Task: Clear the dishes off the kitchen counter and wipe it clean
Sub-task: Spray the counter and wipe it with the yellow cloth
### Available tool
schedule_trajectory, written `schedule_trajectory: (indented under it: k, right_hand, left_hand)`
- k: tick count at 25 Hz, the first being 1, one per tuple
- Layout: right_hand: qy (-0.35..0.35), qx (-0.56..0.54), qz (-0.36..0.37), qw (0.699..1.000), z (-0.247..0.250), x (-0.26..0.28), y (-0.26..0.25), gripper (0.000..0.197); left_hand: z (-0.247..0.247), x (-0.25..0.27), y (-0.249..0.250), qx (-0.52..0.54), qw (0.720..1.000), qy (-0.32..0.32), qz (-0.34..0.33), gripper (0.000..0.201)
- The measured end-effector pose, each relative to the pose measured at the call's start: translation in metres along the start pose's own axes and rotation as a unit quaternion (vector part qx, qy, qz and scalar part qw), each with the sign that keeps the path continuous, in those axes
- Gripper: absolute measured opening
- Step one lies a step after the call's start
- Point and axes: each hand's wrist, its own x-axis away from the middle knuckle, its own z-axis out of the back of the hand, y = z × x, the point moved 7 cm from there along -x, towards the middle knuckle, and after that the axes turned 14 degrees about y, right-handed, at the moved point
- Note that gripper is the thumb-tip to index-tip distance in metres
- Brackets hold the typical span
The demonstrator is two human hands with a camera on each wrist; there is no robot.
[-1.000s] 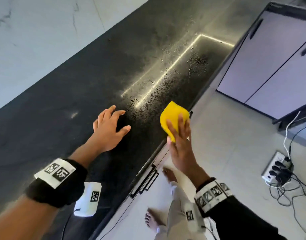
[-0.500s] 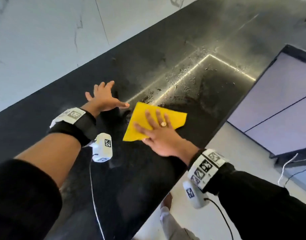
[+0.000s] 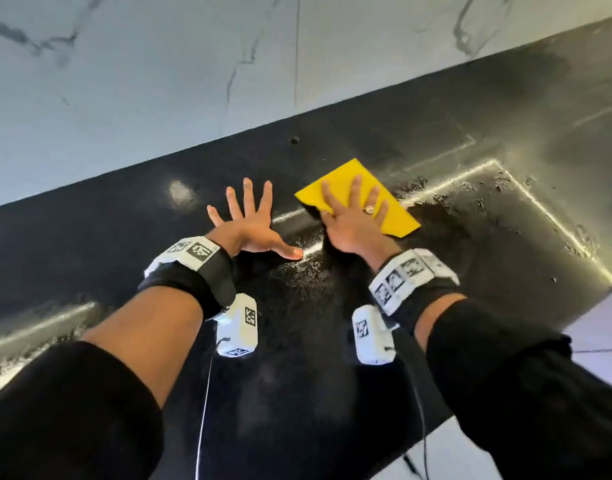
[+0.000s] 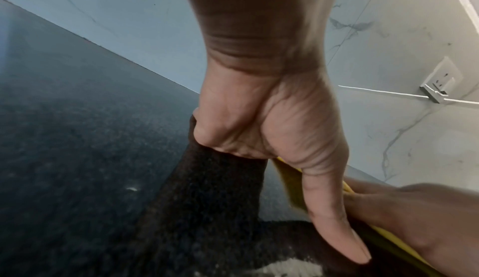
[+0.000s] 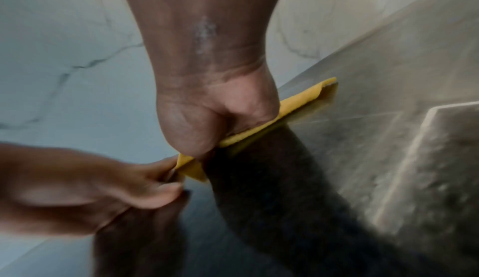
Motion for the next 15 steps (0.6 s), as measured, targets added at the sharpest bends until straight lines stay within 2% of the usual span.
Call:
schedule_trajectory:
  k: [3,6,8,10,12,14,15]
  right_hand:
    - [-0.046,0.017,0.145,0.988,-0.012,0.023,-0.047,0.056]
    - [-0.061,0.038,0.19,0.979,-0.005,-0.008,-0.024,0.054]
    - [-0.046,0.033,0.135,0.989,0.004,-0.055,0.0,0.06]
    - [-0.026,-0.015,0.023,0.999,0.018,-0.101,0.014,0.056]
    - [-0.005,-0.044,-0.062,0.997,0.028,-0.135,0.0,0.056]
    - [0.018,-0.035,-0.062,0.997,0.028,-0.151,-0.041,0.058]
    - [0.017,-0.033,-0.021,0.999,0.022,-0.152,-0.073,0.059]
  left_hand:
    - [0.004,-0.002,0.001,-0.002,1.0,-0.009,0.01,0.146]
    - [0.002,-0.002,0.003,-0.004,1.0,-0.025,0.009,0.149]
    - [0.001,-0.003,0.002,0.021,0.999,-0.031,0.008,0.151]
    - [-0.002,-0.004,0.0,0.034,0.999,-0.036,0.006,0.154]
    - [-0.004,-0.008,0.0,0.031,0.999,-0.041,0.004,0.157]
    - [-0.005,-0.011,0.001,0.024,0.999,-0.046,0.008,0.16]
    - [-0.006,-0.012,0.0,0.021,0.999,-0.046,0.015,0.16]
